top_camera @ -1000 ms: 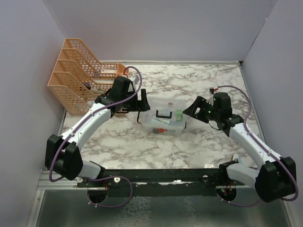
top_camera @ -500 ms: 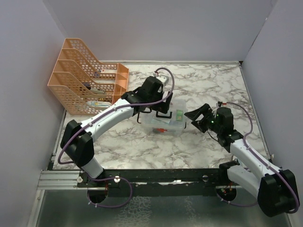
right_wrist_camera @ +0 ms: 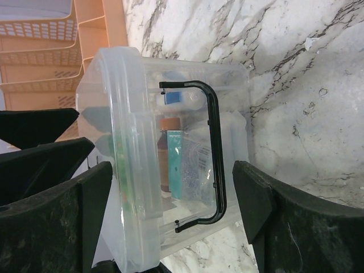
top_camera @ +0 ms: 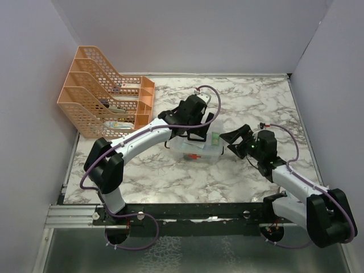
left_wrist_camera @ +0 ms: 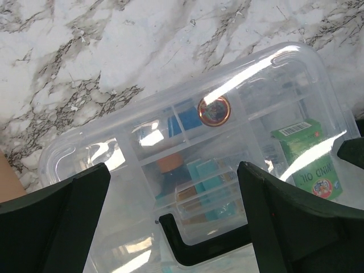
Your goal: Organize the medicine kit
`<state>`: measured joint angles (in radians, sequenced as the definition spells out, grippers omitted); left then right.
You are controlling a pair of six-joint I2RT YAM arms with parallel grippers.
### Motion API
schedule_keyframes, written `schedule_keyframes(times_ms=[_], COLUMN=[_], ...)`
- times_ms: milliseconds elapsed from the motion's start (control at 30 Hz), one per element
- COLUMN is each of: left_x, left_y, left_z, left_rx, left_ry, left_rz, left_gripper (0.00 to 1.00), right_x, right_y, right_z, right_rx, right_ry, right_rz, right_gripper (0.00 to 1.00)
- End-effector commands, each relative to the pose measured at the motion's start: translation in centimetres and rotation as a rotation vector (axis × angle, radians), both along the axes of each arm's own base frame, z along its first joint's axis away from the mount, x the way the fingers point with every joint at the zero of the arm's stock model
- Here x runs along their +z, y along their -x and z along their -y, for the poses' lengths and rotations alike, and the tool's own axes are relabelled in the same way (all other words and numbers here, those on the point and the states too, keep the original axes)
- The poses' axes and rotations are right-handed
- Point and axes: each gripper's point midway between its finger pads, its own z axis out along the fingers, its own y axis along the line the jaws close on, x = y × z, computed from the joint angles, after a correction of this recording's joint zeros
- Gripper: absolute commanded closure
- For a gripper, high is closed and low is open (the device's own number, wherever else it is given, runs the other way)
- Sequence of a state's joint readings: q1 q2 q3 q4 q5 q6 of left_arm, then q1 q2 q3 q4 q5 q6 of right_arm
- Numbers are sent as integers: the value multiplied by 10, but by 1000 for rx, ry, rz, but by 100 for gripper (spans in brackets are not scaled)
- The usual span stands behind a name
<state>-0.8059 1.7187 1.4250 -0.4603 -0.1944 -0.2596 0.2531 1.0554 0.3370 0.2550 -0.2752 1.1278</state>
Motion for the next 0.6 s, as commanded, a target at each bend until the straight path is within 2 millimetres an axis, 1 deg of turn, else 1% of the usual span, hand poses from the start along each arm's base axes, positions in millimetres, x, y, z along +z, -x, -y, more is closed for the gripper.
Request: schedule_keyframes(times_ms=[0, 133, 200, 267, 333, 567], left_x=[-43, -54, -54, -63, -66, -82], left_y=[19, 27, 29, 35, 39, 55], left_z=[-20, -23, -22, -26, -29, -39], left_rx=[8, 9, 12, 26, 47, 118], left_ry=[-165, -193, -191, -196, -188, -160], left_rz=[-79, -92, -95, -118, -132, -199], left_gripper=[1, 2, 2, 3, 3, 3], right_x=[-7, -28, -36, -41, -43, -39], right_y=[-1, 6, 9, 12, 14, 18], right_z=[-2, -1, -4, -7, -13, -31], right_rx=[32, 33, 52, 75, 113, 268], right_ry=[8, 20, 14, 3, -10, -27], right_rz=[21, -27, -42, -60, -58, -23], right_gripper=[13, 13, 13, 13, 13, 13])
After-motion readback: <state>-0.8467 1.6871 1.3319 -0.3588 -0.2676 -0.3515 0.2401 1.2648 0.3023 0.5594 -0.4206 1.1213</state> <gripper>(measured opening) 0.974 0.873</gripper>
